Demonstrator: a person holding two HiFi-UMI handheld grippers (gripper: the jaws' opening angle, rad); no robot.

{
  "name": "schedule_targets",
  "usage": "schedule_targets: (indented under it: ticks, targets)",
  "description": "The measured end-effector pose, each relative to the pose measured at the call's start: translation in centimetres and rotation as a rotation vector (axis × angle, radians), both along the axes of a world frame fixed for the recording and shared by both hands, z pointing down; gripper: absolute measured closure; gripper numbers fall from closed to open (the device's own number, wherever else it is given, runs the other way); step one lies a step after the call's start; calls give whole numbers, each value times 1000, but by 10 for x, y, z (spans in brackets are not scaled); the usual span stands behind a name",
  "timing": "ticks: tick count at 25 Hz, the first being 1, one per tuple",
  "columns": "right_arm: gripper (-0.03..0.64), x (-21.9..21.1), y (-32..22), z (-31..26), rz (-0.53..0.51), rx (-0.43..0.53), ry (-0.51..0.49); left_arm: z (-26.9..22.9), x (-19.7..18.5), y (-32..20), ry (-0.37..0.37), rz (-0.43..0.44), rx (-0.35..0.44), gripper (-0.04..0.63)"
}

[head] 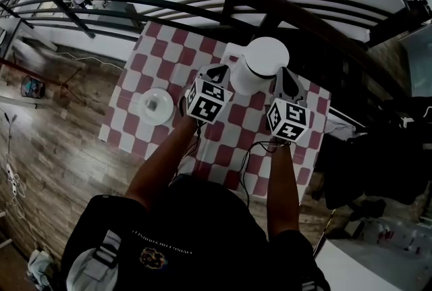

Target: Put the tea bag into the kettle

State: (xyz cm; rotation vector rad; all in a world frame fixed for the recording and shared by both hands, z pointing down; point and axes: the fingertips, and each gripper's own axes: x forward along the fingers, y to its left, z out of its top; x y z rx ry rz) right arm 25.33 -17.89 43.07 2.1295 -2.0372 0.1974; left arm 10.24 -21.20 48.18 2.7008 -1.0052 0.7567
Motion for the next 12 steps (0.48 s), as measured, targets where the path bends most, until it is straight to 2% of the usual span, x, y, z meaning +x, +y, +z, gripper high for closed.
schedule_targets:
  ticks: [12]
  targets:
    - [607, 1, 0, 3, 4, -1, -7, 3, -1, 0, -1, 0, -7, 597]
